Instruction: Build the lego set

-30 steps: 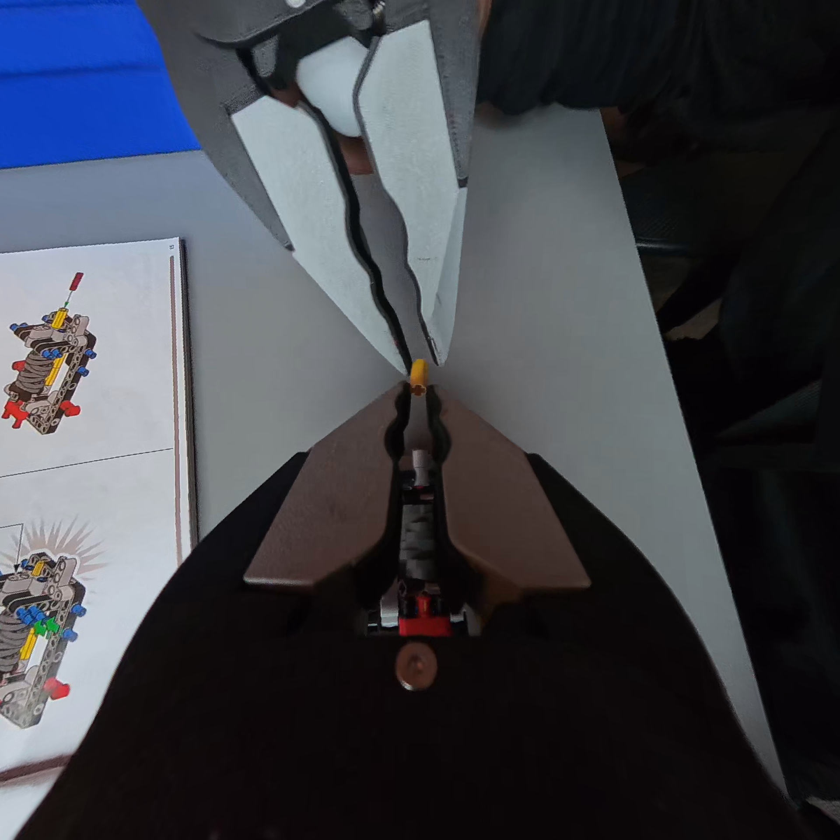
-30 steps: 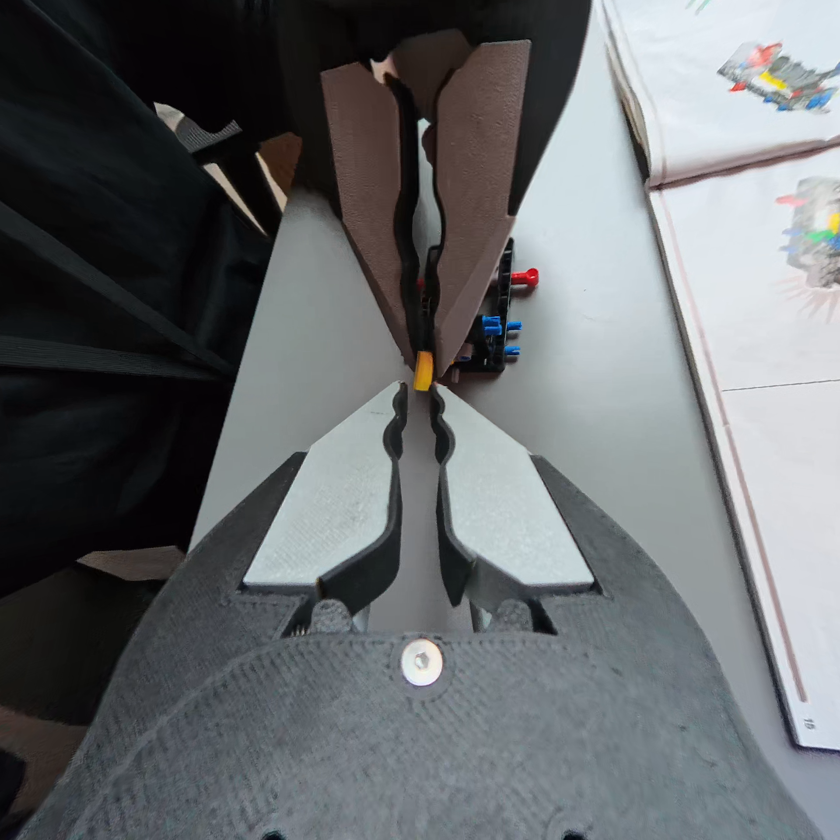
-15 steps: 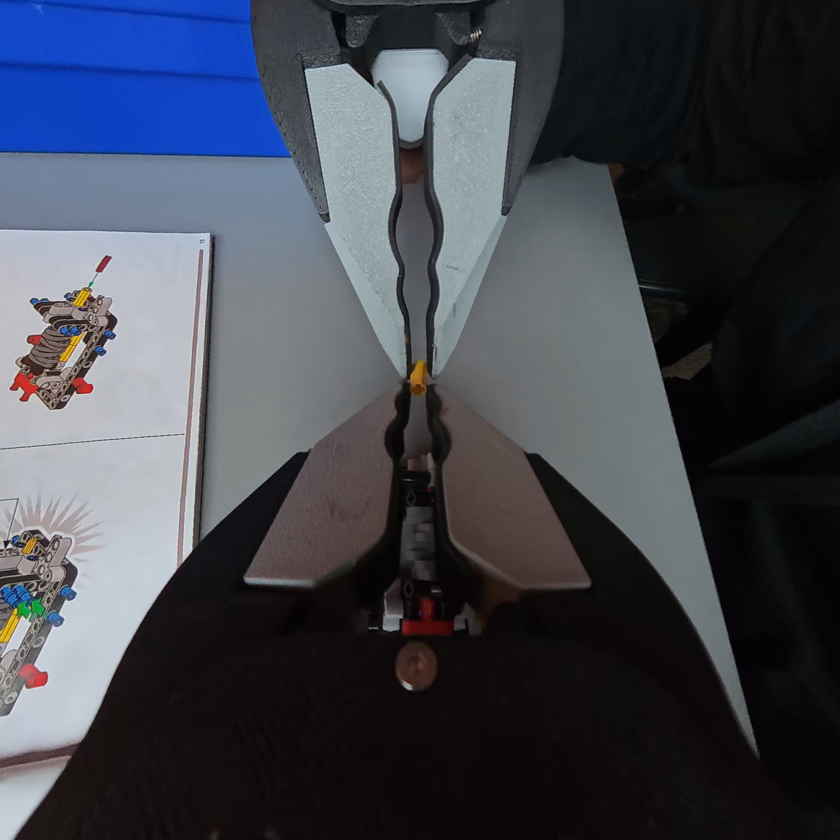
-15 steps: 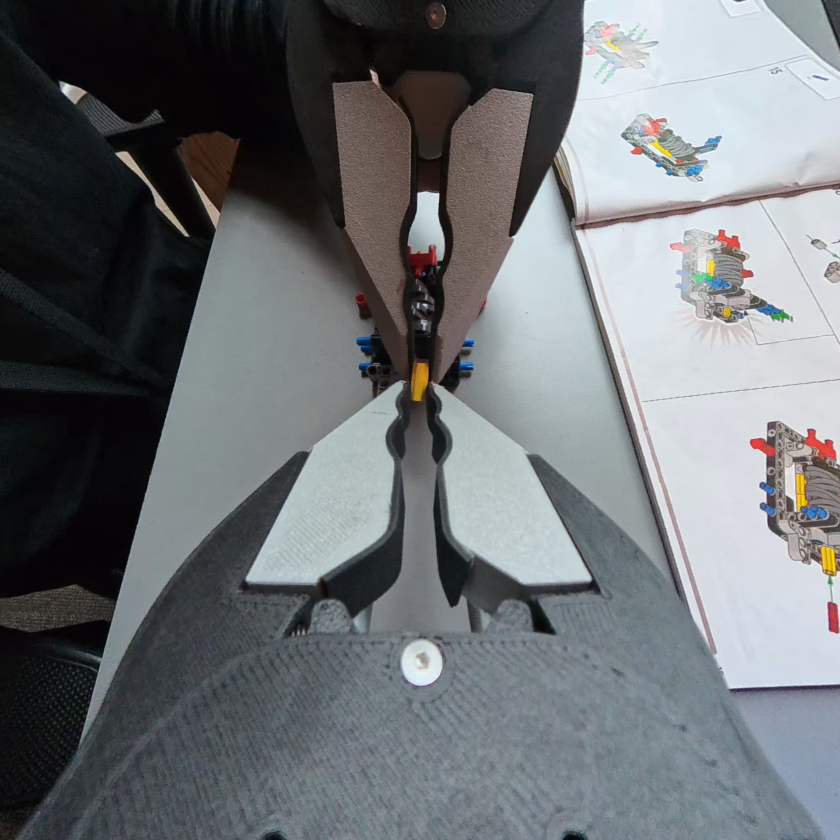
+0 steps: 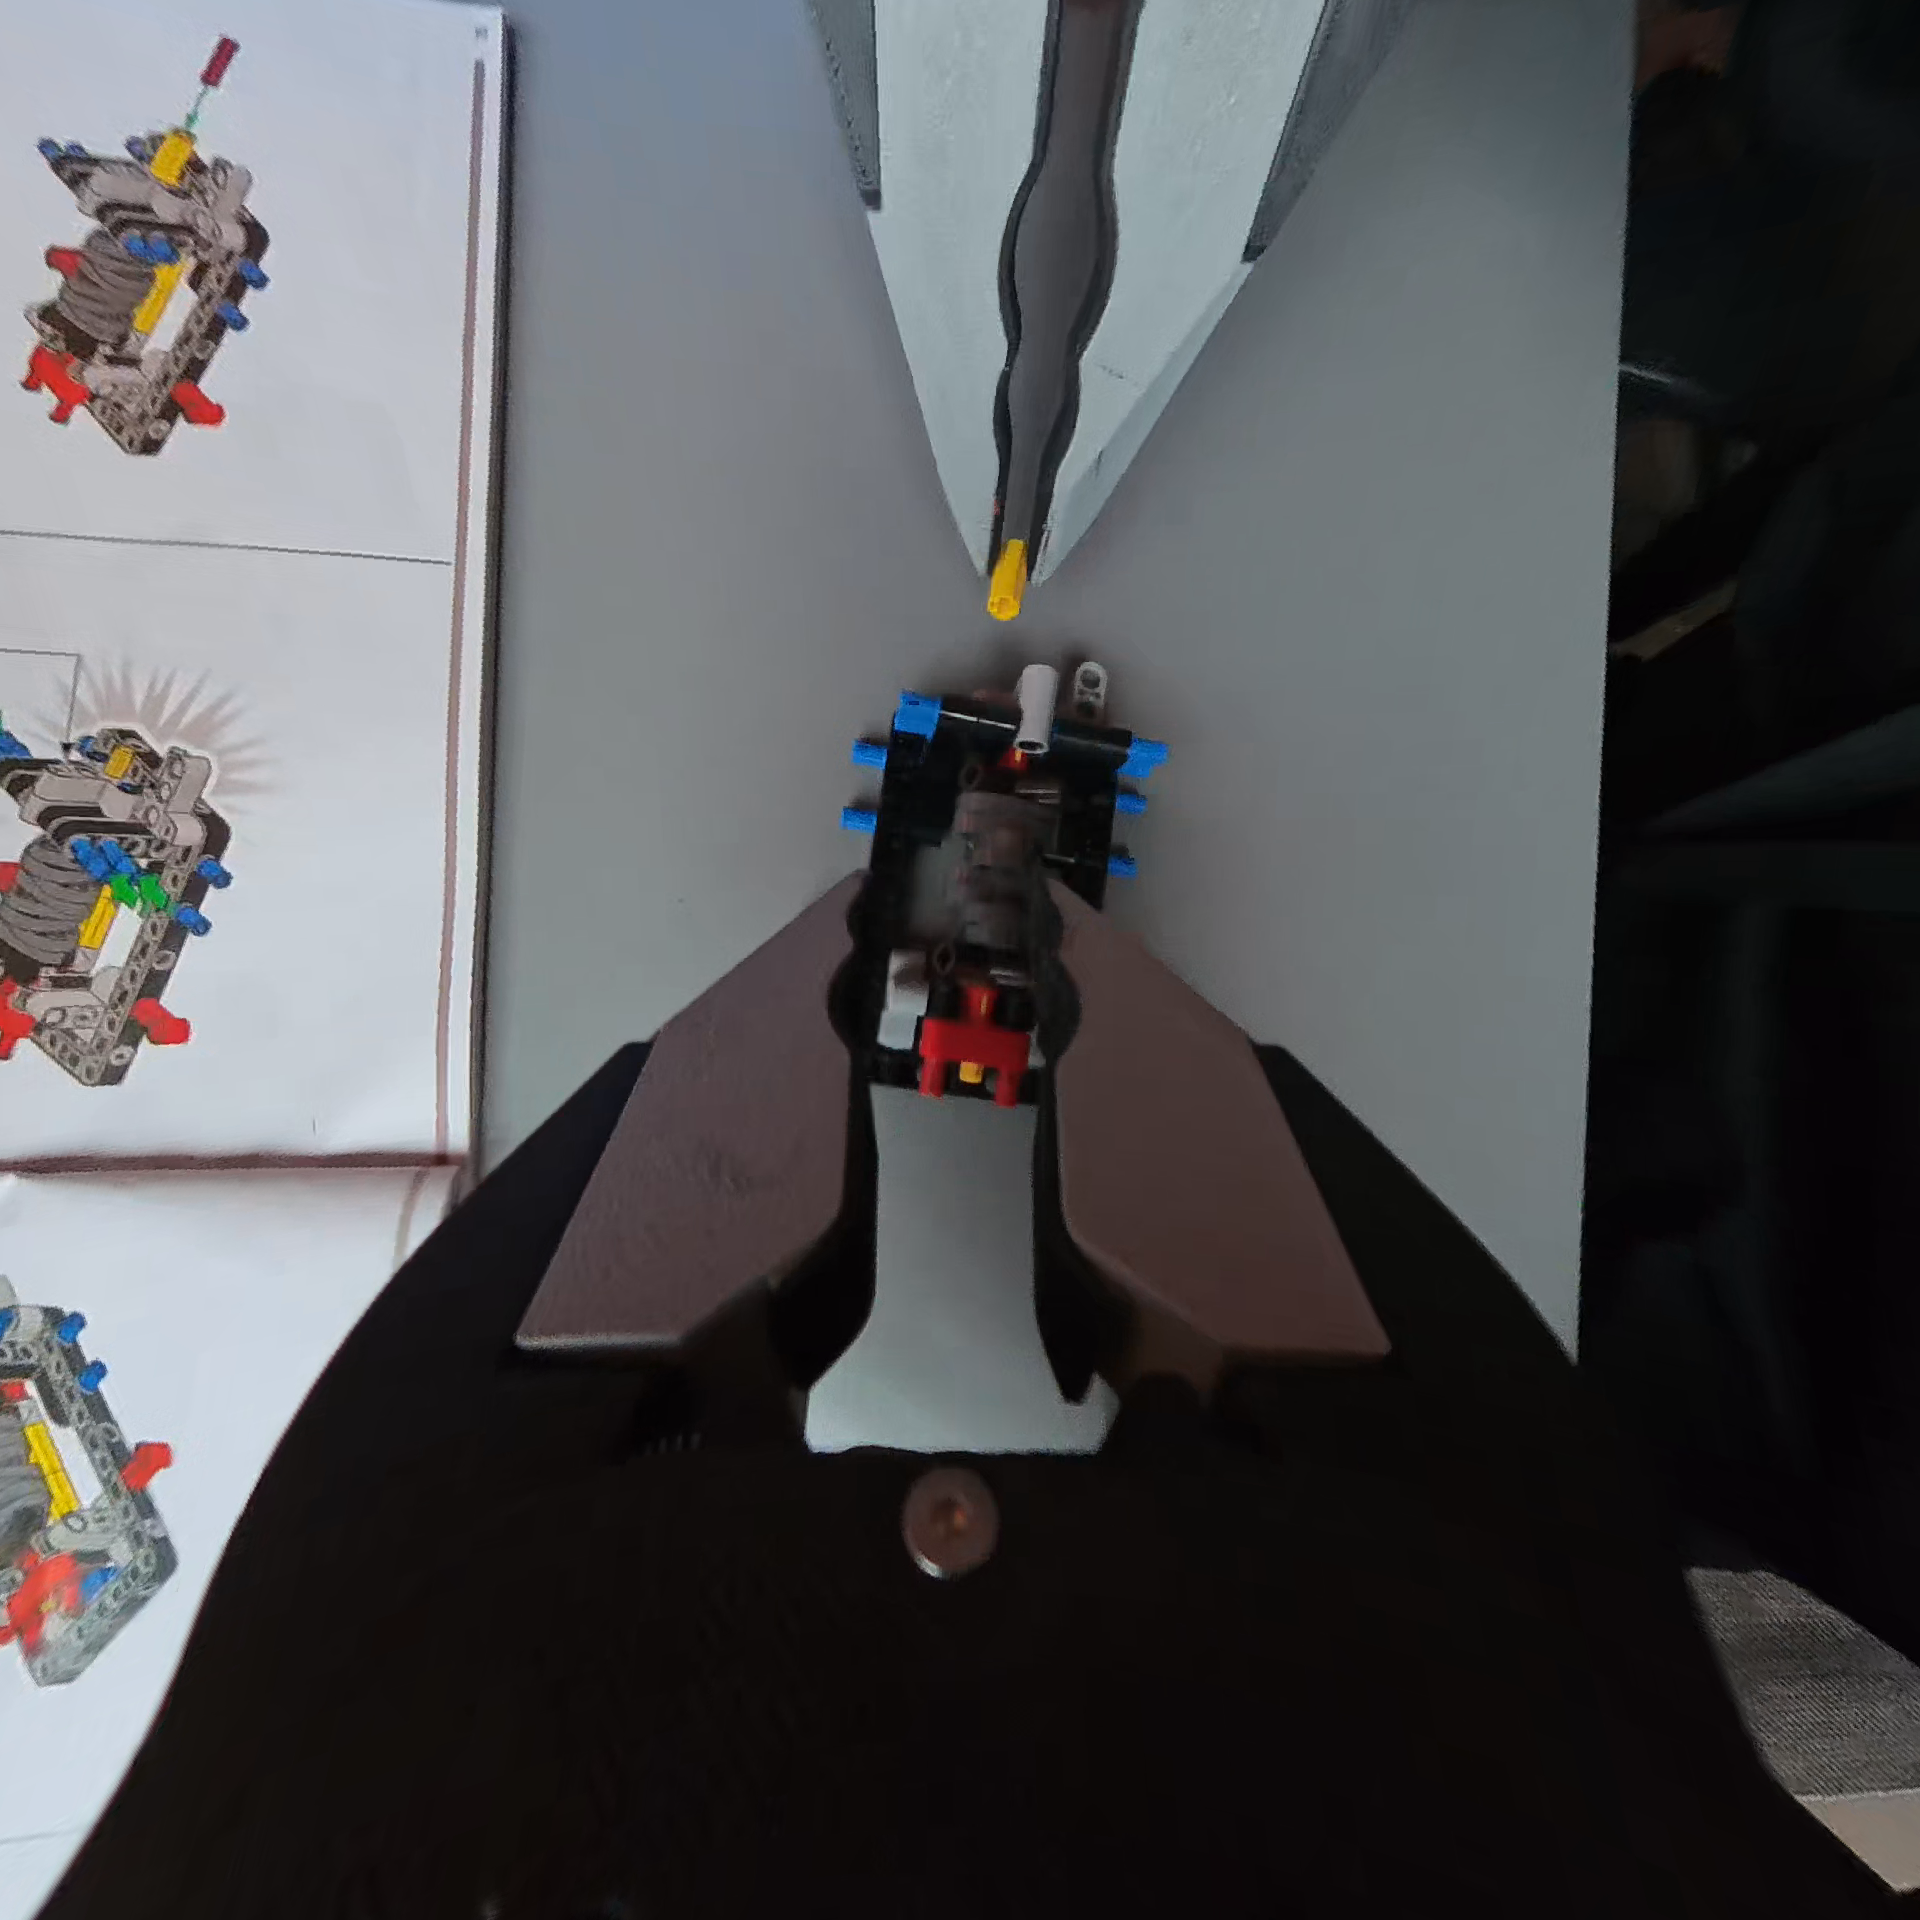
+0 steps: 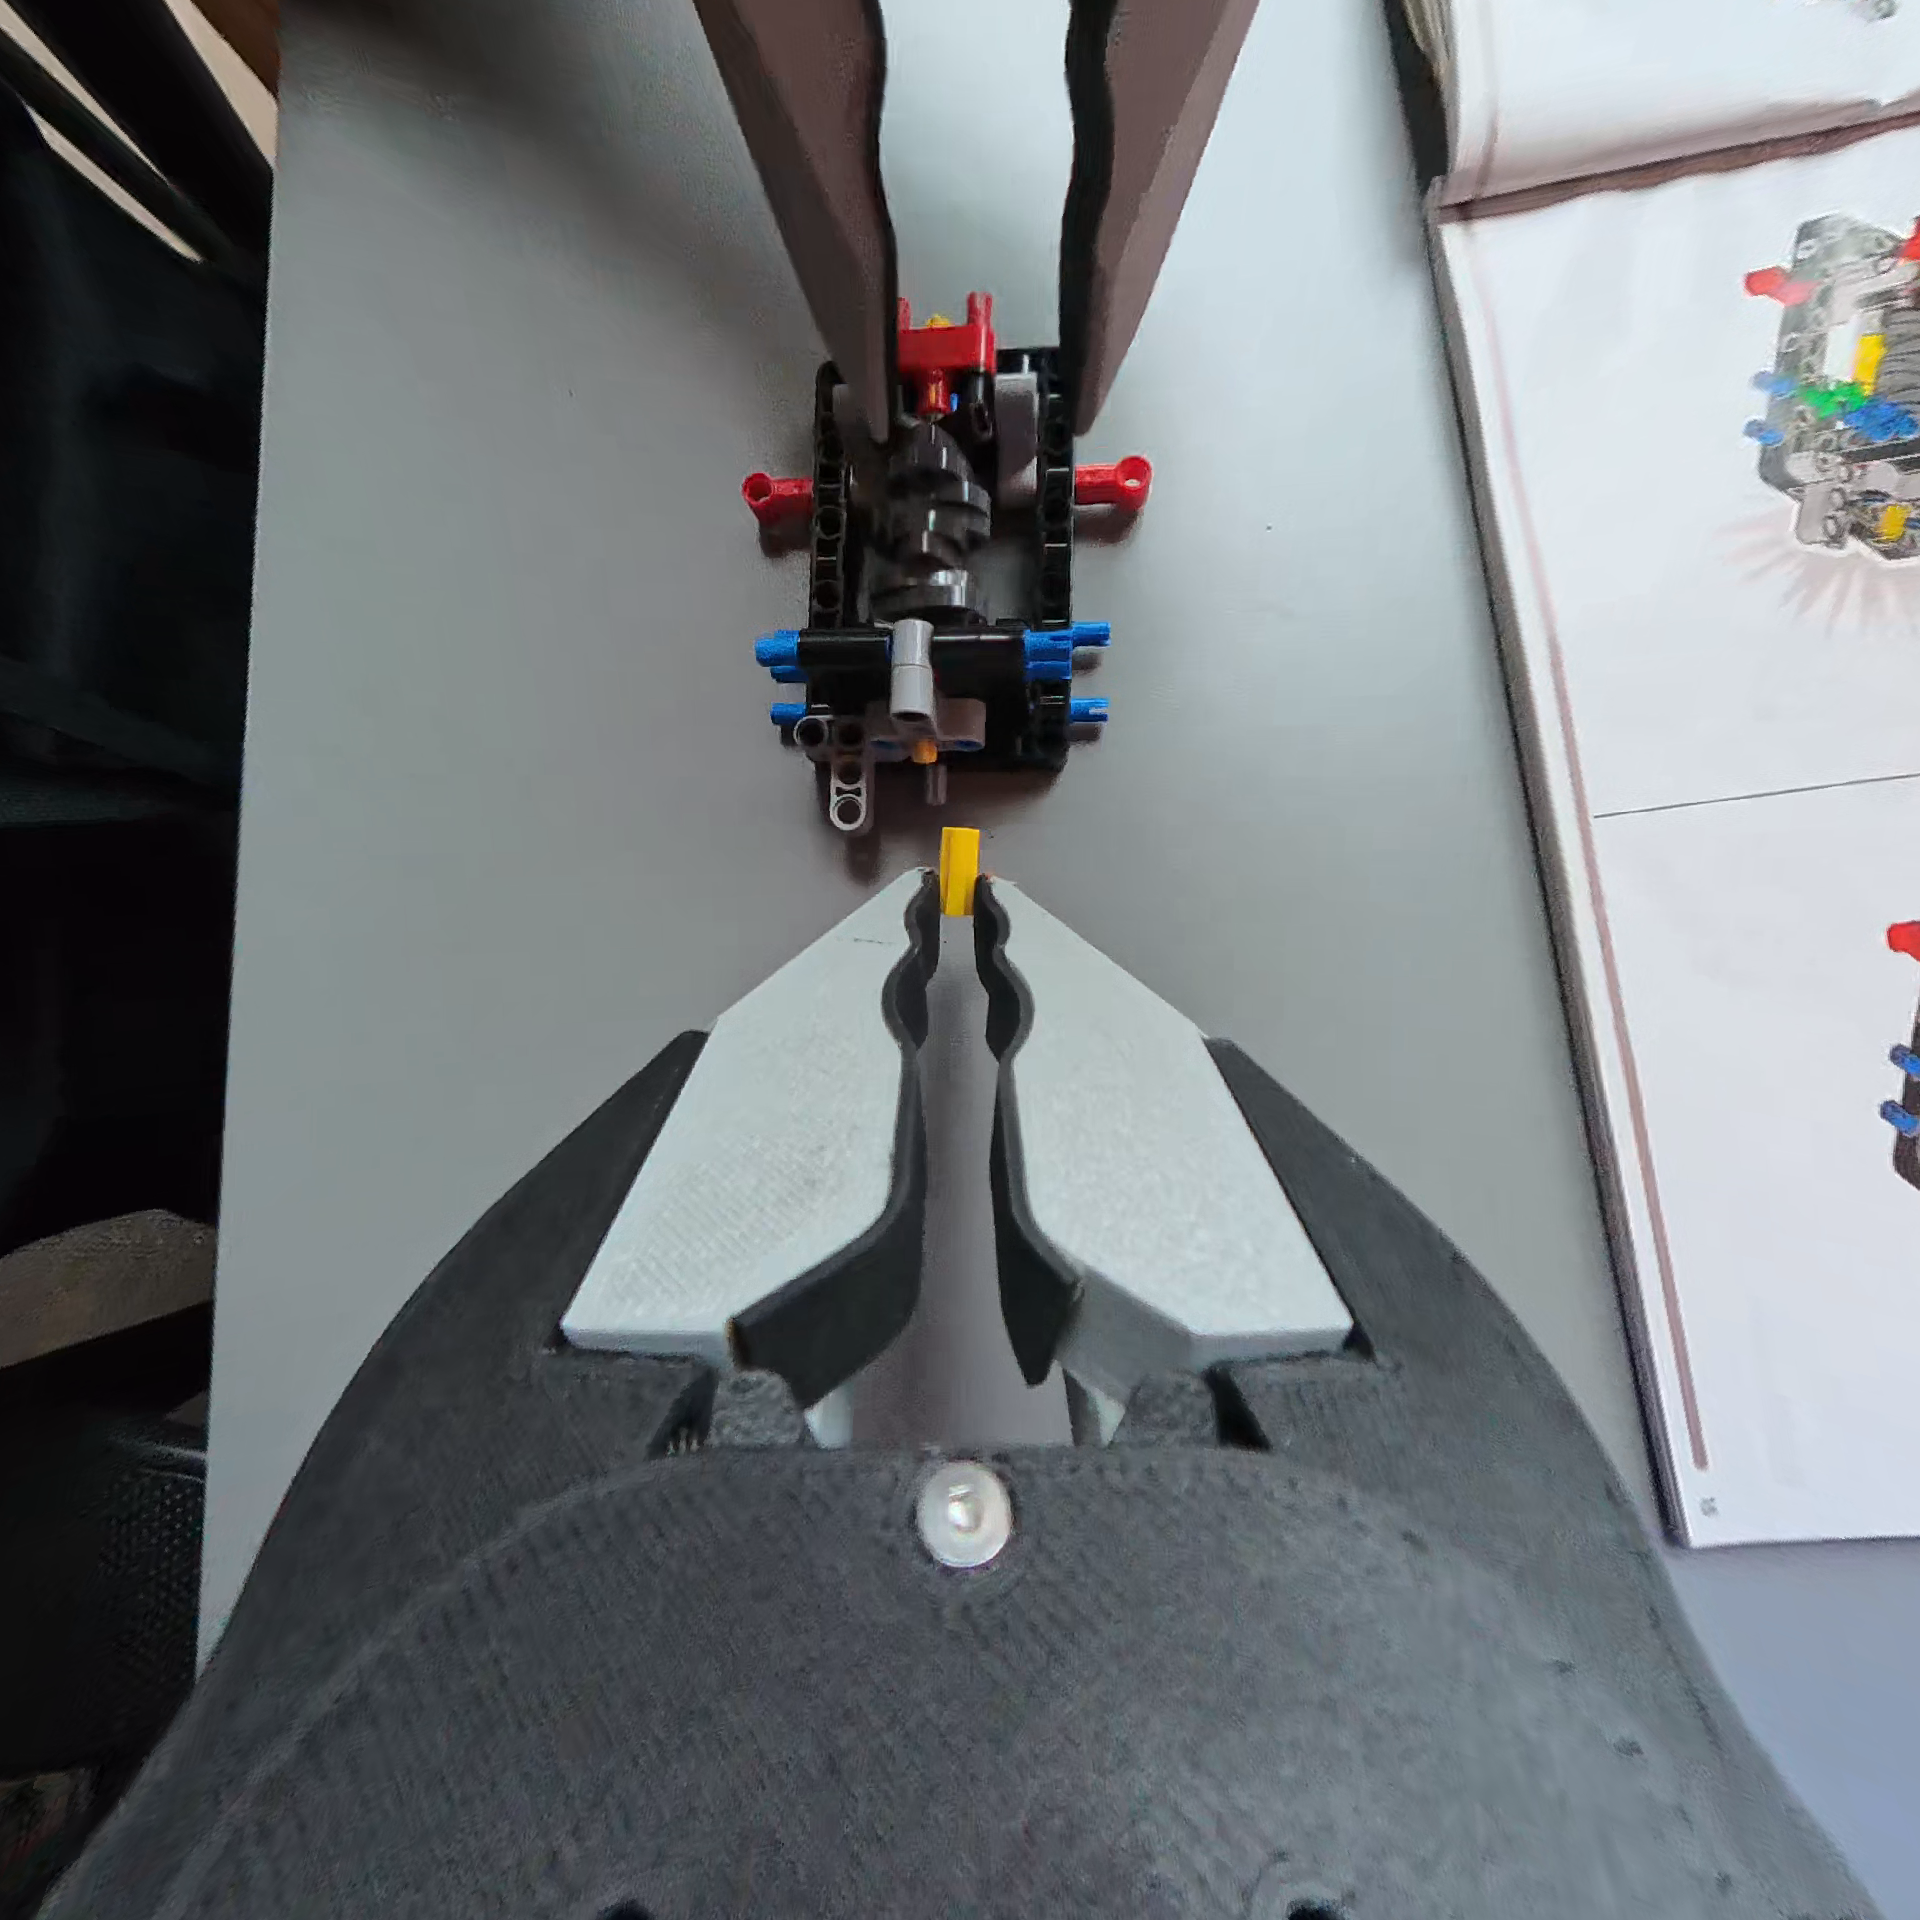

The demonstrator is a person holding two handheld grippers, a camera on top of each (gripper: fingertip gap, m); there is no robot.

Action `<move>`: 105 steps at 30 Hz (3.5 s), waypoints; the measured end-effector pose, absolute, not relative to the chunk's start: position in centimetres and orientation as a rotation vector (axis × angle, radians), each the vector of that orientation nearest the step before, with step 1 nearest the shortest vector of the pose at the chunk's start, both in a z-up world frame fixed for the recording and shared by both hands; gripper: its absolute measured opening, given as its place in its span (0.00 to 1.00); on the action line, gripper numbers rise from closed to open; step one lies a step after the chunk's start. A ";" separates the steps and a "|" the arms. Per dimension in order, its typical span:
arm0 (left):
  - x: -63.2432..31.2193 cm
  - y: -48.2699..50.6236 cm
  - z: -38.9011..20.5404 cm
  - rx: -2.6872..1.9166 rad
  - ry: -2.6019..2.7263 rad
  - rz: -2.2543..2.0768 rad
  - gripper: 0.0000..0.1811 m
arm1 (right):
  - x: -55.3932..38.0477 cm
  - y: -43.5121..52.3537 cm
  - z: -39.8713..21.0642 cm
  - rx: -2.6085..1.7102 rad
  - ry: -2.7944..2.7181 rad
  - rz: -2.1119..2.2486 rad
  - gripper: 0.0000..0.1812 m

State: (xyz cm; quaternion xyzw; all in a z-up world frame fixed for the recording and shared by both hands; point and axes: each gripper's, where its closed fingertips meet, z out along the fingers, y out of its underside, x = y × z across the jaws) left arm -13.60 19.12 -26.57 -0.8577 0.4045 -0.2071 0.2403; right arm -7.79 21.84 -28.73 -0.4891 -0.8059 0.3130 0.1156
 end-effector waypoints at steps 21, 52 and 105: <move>-12.4 18.3 -29.5 -2.360 1.218 -0.574 0.12 | -8.4 20.5 -29.4 -1.396 -2.412 0.952 0.02; -12.0 17.7 -29.4 -2.497 1.125 -0.956 0.12 | -8.2 20.2 -29.3 -1.406 -2.427 0.977 0.02; -10.3 18.2 -29.3 -2.600 1.108 -1.002 0.12 | -5.9 21.7 -28.7 -1.438 -2.301 1.096 0.13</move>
